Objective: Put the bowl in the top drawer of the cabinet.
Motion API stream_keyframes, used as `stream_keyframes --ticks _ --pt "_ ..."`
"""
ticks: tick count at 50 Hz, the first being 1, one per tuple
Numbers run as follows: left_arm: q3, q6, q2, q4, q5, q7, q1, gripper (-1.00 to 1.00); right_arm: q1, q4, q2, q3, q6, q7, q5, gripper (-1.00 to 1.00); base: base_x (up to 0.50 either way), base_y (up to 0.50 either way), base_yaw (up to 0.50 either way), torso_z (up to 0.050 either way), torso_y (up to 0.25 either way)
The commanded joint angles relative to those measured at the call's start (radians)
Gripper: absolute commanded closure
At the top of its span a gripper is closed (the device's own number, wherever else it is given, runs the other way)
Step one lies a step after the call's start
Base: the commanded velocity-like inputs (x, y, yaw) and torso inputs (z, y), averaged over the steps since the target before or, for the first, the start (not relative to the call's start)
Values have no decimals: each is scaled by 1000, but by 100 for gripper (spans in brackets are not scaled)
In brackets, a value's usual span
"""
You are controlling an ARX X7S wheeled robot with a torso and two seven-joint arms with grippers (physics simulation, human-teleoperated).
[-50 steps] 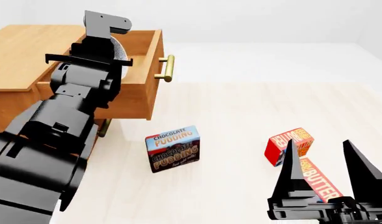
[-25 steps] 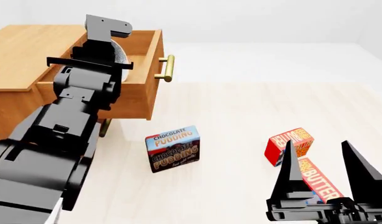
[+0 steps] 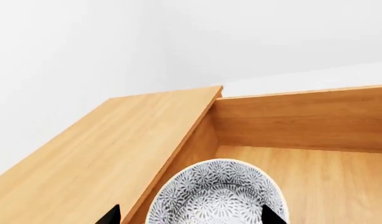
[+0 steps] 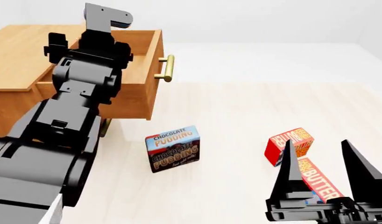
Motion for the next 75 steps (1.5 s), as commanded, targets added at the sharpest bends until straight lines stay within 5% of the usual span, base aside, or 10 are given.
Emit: stream_keyframes --ticks 1,11,26,47,54,61,68,75 --pt "4 -89 -17 186 11 2 25 -100 2 0 -3 -5 0 -2 -3 -100 0 0 0 0 0" --pt "-12 -354 -82 628 -47 20 119 -100 3 -6 -2 -7 3 2 -6 -100 0 0 0 0 0" --pt "-78 -743 -221 1444 -201 28 433 -100 17 -19 0 -10 18 8 0 -100 0 0 0 0 0" --pt "-312 -984 -286 2184 -370 6 789 -100 24 -44 20 4 26 34 10 -100 0 0 0 0 0" --pt "-355 -933 -328 2336 -426 -28 947 -100 39 -51 19 1 43 42 12 -100 0 0 0 0 0" --pt "-276 -603 -594 2337 -806 -416 1064 -100 50 -56 13 -6 56 46 8 -100 0 0 0 0 0" --pt "76 -140 -850 2337 -654 -586 1200 -100 50 -59 4 -17 64 50 -12 -100 0 0 0 0 0" --pt "284 106 -945 2334 -451 -651 1310 -100 42 -57 -6 -32 65 52 -42 -100 0 0 0 0 0"
